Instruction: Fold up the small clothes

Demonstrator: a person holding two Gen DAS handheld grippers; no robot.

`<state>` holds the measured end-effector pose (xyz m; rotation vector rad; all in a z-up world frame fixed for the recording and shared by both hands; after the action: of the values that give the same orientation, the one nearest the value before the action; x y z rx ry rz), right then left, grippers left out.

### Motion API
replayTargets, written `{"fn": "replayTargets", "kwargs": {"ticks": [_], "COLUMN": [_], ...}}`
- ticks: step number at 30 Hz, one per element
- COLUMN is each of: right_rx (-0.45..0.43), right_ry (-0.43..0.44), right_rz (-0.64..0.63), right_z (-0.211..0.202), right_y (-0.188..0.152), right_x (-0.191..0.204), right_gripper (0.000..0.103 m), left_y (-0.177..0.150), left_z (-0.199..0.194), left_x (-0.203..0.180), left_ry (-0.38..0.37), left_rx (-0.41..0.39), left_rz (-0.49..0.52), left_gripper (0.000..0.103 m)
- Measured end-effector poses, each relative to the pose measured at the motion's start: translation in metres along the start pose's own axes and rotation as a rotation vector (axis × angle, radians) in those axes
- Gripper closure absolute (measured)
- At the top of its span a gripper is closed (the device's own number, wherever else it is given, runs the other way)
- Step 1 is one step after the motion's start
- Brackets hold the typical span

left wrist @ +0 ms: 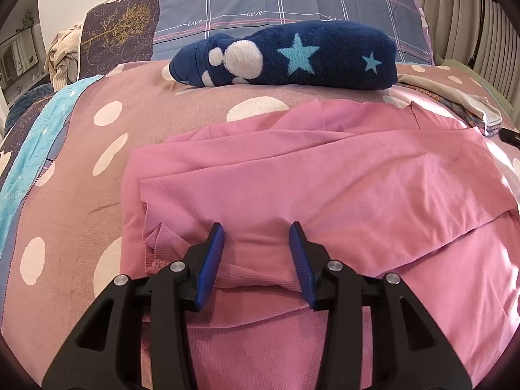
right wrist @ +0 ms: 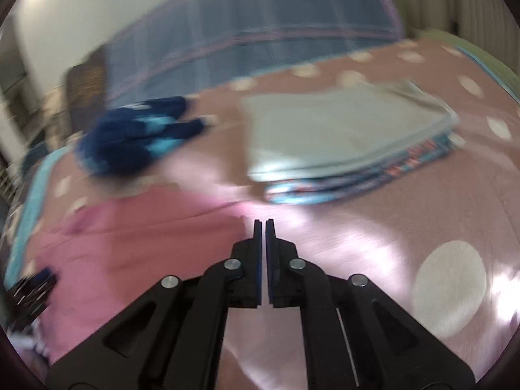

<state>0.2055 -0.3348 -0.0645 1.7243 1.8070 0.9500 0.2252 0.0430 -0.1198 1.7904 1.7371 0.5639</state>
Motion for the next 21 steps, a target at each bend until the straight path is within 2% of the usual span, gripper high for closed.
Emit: {"fn": "replayTargets", "kwargs": {"ticks": [1,2,3,4,5,6,7,9,12,16,18,19,20,21], "right_rx": [0.0,0.012,0.048,0.072,0.103,0.14,0.122,0.095,0.092,0.09,0.09,0.09,0.09,0.089], "right_ry": [0.063,0.115,0.135,0.119,0.085,0.047,0.034,0.048,0.081,0.088,0.08,0.08,0.084,0.089], "right_rz": [-0.019,-0.042,-0.093,-0.128,-0.17,-0.202,-0.212,-0.188,-0.15,-0.143,-0.15,-0.15,-0.147,-0.141], "right_z": [-0.004,-0.005,-0.002,0.002,0.009,0.025,0.03,0.023,0.024,0.03,0.028,0.027,0.027,0.029], "right_y": [-0.003,-0.009,-0.022,-0.031,-0.043,-0.06,-0.067,-0.064,-0.066,-0.063,-0.064,-0.066,-0.066,-0.066], "right_x": [0.015,0.028,0.047,0.056,0.062,0.067,0.07,0.066,0.06,0.061,0.057,0.059,0.059,0.058], "right_gripper": [0.096,0.086,0.081,0.073,0.072,0.071,0.07,0.07,0.069,0.069,0.069,0.069,0.069,0.069], "left_y": [0.001,0.003,0.007,0.014,0.023,0.031,0.049,0.074,0.101,0.103,0.1,0.101,0.102,0.101], "left_z": [-0.001,-0.004,-0.006,-0.008,-0.011,-0.012,-0.013,-0.002,0.031,0.076,0.08,0.081,0.08,0.079], "left_x": [0.001,0.004,0.007,0.01,0.013,0.015,0.017,0.013,0.001,-0.021,-0.026,-0.027,-0.027,-0.027], "left_ry": [-0.005,-0.022,-0.051,-0.088,-0.11,-0.111,-0.088,-0.051,-0.013,0.067,0.068,0.052,0.034,-0.003], "left_rx": [0.0,0.005,0.016,0.025,0.02,0.006,-0.03,-0.034,0.023,0.101,0.08,0.072,0.079,0.09], "left_rz": [-0.007,-0.023,-0.047,-0.081,-0.108,-0.119,-0.124,-0.08,0.011,0.217,0.262,0.27,0.264,0.253], "left_gripper": [0.059,0.06,0.06,0.06,0.06,0.06,0.06,0.06,0.06,0.06,0.062,0.065,0.078,0.087]}}
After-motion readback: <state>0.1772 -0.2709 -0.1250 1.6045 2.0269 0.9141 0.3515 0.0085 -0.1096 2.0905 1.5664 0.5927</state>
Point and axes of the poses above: each gripper's, at about its wrist camera, not at the fingertips, and z roughly the way its jaws point, x to its left, y to its top, the point moved 3 cm from there along z, roughly the way its jaws point, and after that the axes turned 11 degrees about -z, right-handed, at the moved point
